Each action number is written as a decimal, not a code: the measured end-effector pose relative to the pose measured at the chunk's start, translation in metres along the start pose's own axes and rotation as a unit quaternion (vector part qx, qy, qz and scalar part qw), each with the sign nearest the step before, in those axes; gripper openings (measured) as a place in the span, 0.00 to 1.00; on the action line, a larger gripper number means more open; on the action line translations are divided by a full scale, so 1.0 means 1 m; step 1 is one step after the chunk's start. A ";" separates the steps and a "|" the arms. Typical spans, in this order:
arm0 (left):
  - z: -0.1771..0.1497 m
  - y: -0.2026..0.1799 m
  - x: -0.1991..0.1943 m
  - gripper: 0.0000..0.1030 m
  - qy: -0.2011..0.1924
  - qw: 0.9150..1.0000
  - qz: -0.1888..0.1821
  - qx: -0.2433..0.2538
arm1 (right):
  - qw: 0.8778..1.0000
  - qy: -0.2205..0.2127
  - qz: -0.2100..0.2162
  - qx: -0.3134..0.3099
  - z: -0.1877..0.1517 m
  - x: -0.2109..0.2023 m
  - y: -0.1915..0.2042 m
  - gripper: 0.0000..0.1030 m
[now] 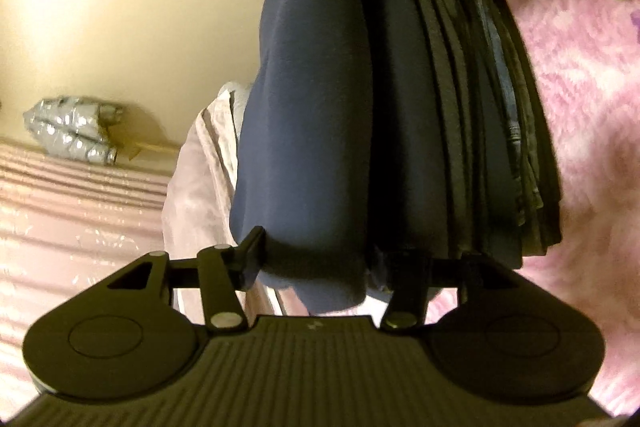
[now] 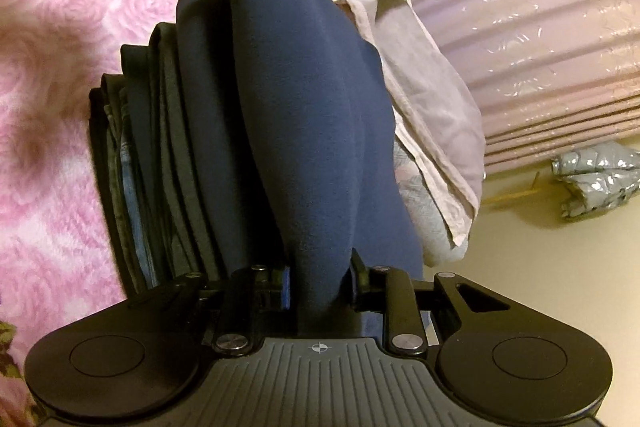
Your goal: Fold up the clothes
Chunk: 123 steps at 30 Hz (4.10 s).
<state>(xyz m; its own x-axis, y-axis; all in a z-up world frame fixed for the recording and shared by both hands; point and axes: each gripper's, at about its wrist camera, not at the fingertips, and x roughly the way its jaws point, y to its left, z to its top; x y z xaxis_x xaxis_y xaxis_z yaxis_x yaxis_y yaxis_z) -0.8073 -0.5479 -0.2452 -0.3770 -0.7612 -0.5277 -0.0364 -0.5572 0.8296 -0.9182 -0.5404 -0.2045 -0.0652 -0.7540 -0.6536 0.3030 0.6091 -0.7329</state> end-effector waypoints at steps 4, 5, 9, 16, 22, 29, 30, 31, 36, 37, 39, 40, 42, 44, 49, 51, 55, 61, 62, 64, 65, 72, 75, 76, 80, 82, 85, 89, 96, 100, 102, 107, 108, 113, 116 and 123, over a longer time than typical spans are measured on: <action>-0.002 -0.003 -0.010 0.49 0.005 1.000 0.003 -0.014 | 1.000 0.002 -0.004 0.000 -0.001 -0.001 0.001 0.26; -0.004 -0.001 -0.011 0.49 0.008 1.000 0.003 -0.020 | 1.000 0.003 -0.005 0.001 -0.001 -0.002 0.001 0.28; -0.015 0.003 -0.011 0.46 0.030 0.998 -0.014 -0.044 | 1.000 0.013 -0.009 0.011 -0.002 -0.009 0.001 0.29; -0.031 0.021 -0.035 0.43 0.046 0.989 -0.036 -0.139 | 0.995 0.028 0.013 0.093 -0.009 -0.042 -0.016 0.29; -0.028 0.067 -0.069 0.43 0.004 0.958 -0.033 -0.284 | 0.973 0.010 0.046 0.227 -0.011 -0.069 -0.047 0.29; -0.010 0.095 -0.023 0.38 0.010 0.925 -0.093 -0.368 | 0.933 -0.001 0.076 0.352 -0.013 -0.039 -0.077 0.29; -0.009 0.090 -0.016 0.38 0.017 0.925 -0.105 -0.365 | 0.926 0.006 0.087 0.367 -0.018 -0.030 -0.076 0.29; -0.007 0.086 -0.008 0.38 0.024 0.924 -0.118 -0.363 | 0.926 0.010 0.093 0.365 -0.019 -0.027 -0.074 0.29; -0.007 0.083 -0.007 0.38 0.041 0.916 -0.120 -0.380 | 0.924 0.015 0.107 0.366 -0.024 -0.028 -0.068 0.29; -0.008 0.084 -0.009 0.38 0.044 0.912 -0.119 -0.389 | 0.920 0.013 0.105 0.378 -0.025 -0.033 -0.071 0.29; -0.010 0.084 -0.017 0.38 0.053 0.901 -0.120 -0.413 | 0.911 0.007 0.099 0.401 -0.029 -0.043 -0.075 0.30; -0.011 0.085 -0.022 0.38 0.057 0.895 -0.121 -0.425 | 0.906 0.005 0.096 0.411 -0.031 -0.050 -0.076 0.34; -0.013 0.085 -0.030 0.43 0.065 0.883 -0.122 -0.448 | 0.898 0.000 0.084 0.431 -0.039 -0.061 -0.075 0.77; -0.015 0.085 -0.038 0.54 0.073 0.870 -0.123 -0.472 | 0.889 -0.009 0.081 0.450 -0.041 -0.072 -0.073 0.80; -0.019 0.078 -0.061 0.73 0.095 0.834 -0.132 -0.527 | 0.861 0.021 0.094 0.500 -0.041 -0.102 -0.048 0.80; -0.020 0.067 -0.076 0.75 0.103 0.819 -0.142 -0.547 | 0.844 0.037 0.096 0.526 -0.040 -0.116 -0.038 0.80; -0.028 0.054 -0.104 0.86 0.107 0.777 -0.170 -0.597 | 0.815 0.056 0.089 0.570 -0.036 -0.148 -0.025 0.81; -0.034 0.045 -0.152 0.87 0.082 0.754 -0.189 -0.624 | 0.780 0.061 0.056 0.620 -0.025 -0.200 -0.008 0.85; -0.035 0.044 -0.159 0.87 0.076 0.756 -0.189 -0.623 | 0.776 0.062 0.050 0.625 -0.022 -0.208 -0.004 0.85; -0.035 0.042 -0.175 0.87 0.065 0.759 -0.189 -0.619 | 0.769 0.063 0.039 0.635 -0.016 -0.225 0.004 0.86; -0.036 0.041 -0.182 0.87 0.060 0.761 -0.189 -0.618 | 0.766 0.063 0.032 0.639 -0.012 -0.234 0.008 0.86; -0.039 0.035 -0.234 0.87 0.021 0.770 -0.190 -0.609 | 0.732 0.069 0.012 0.678 0.002 -0.277 0.031 0.94; -0.041 0.035 -0.250 0.87 0.009 0.761 -0.184 -0.622 | 0.737 0.066 0.012 0.672 0.006 -0.286 0.032 0.94; -0.041 0.036 -0.254 0.87 0.009 0.756 -0.182 -0.629 | 0.739 0.064 0.010 0.670 0.006 -0.288 0.031 0.94; -0.036 0.040 -0.262 0.87 0.022 0.733 -0.179 -0.656 | 0.741 0.055 0.007 0.669 0.001 -0.292 0.022 0.94; -0.023 0.041 -0.264 0.87 0.043 0.752 -0.157 -0.639 | 0.744 0.052 0.011 0.666 -0.003 -0.291 0.016 0.94; -0.004 0.043 -0.264 0.87 0.057 0.768 -0.130 -0.624 | 0.750 0.050 0.017 0.659 -0.010 -0.290 0.008 0.94; 0.014 0.044 -0.262 0.87 0.079 0.765 -0.118 -0.628 | 0.754 0.054 0.024 0.654 -0.024 -0.291 0.003 0.94; 0.025 0.040 -0.261 0.86 0.105 0.748 -0.111 -0.646 | 0.751 0.066 0.031 0.656 -0.046 -0.283 0.001 1.00; 0.029 0.041 -0.260 0.86 0.116 0.746 -0.103 -0.648 | 0.749 0.073 0.038 0.658 -0.052 -0.281 0.002 1.00; 0.033 0.040 -0.259 0.86 0.114 0.745 -0.106 -0.648 | 0.749 0.070 0.042 0.657 -0.052 -0.283 0.003 1.00; 0.040 0.038 -0.258 0.87 0.114 0.747 -0.109 -0.646 | 0.753 0.068 0.053 0.652 -0.049 -0.284 0.006 1.00; 0.041 0.038 -0.258 0.87 0.113 0.747 -0.109 -0.646 | 0.753 0.068 0.053 0.653 -0.048 -0.284 0.006 1.00; 0.042 0.040 -0.256 0.87 0.112 0.747 -0.105 -0.646 | 0.750 0.067 0.055 0.656 -0.046 -0.284 0.003 1.00; 0.041 0.040 -0.254 0.87 0.115 0.749 -0.103 -0.644 | 0.750 0.069 0.055 0.656 -0.044 -0.283 0.001 1.00; 0.037 0.038 -0.252 0.87 0.122 0.747 -0.104 -0.646 | 0.753 0.075 0.055 0.652 -0.038 -0.280 -0.001 1.00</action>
<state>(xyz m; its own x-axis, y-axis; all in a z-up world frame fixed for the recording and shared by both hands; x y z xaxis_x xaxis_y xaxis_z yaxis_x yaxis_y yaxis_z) -0.7475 -0.3647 -0.0738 -0.3012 -0.5642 -0.7687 0.9115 -0.4070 -0.0584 -0.9366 -0.3204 -0.0285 -0.0489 -0.6216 -0.7818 0.9836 -0.1662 0.0706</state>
